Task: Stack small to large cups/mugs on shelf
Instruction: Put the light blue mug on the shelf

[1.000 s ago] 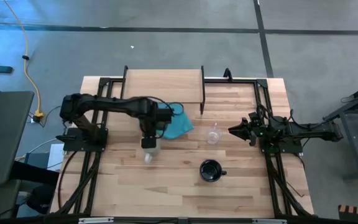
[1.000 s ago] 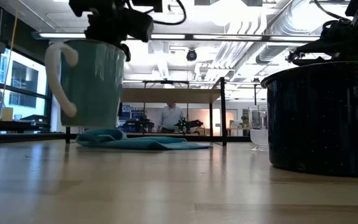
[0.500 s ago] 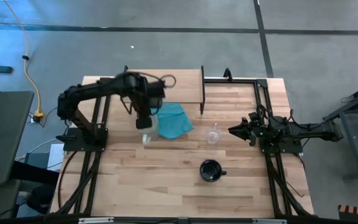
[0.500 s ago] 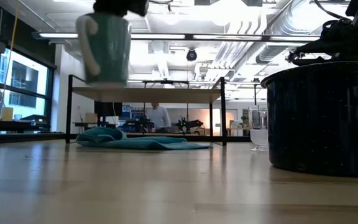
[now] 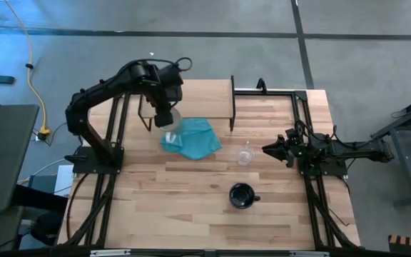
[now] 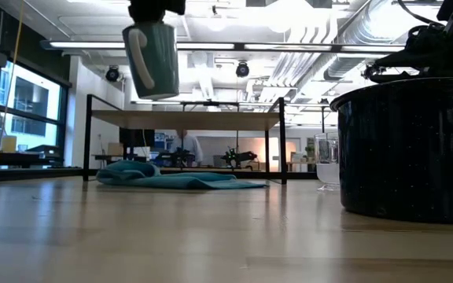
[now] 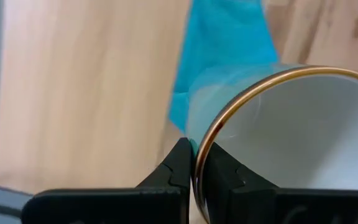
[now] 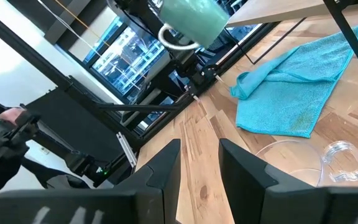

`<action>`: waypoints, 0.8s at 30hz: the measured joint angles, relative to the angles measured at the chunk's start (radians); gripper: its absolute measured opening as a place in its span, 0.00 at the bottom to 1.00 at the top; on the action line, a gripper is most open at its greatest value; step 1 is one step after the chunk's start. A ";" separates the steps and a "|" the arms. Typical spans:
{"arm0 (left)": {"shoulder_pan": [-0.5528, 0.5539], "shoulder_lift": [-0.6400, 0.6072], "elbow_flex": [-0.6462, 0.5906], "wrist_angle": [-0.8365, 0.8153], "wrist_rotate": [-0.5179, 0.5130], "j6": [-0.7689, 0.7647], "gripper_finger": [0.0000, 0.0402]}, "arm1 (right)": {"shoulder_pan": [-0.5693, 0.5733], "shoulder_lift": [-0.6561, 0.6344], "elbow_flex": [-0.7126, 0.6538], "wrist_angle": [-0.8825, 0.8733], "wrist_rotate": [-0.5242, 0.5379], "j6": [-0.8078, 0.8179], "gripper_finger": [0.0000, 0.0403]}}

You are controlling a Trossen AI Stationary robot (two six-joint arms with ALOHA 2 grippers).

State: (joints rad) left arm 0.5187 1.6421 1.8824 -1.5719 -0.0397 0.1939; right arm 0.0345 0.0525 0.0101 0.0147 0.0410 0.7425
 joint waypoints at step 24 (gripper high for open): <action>0.277 0.021 0.253 -0.002 -0.029 0.176 0.02 | 0.000 0.000 0.000 0.001 0.011 -0.002 0.25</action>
State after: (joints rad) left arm 0.7959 1.6628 2.1357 -1.5734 -0.0688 0.3701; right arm 0.0341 0.0525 0.0101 0.0160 0.0517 0.7403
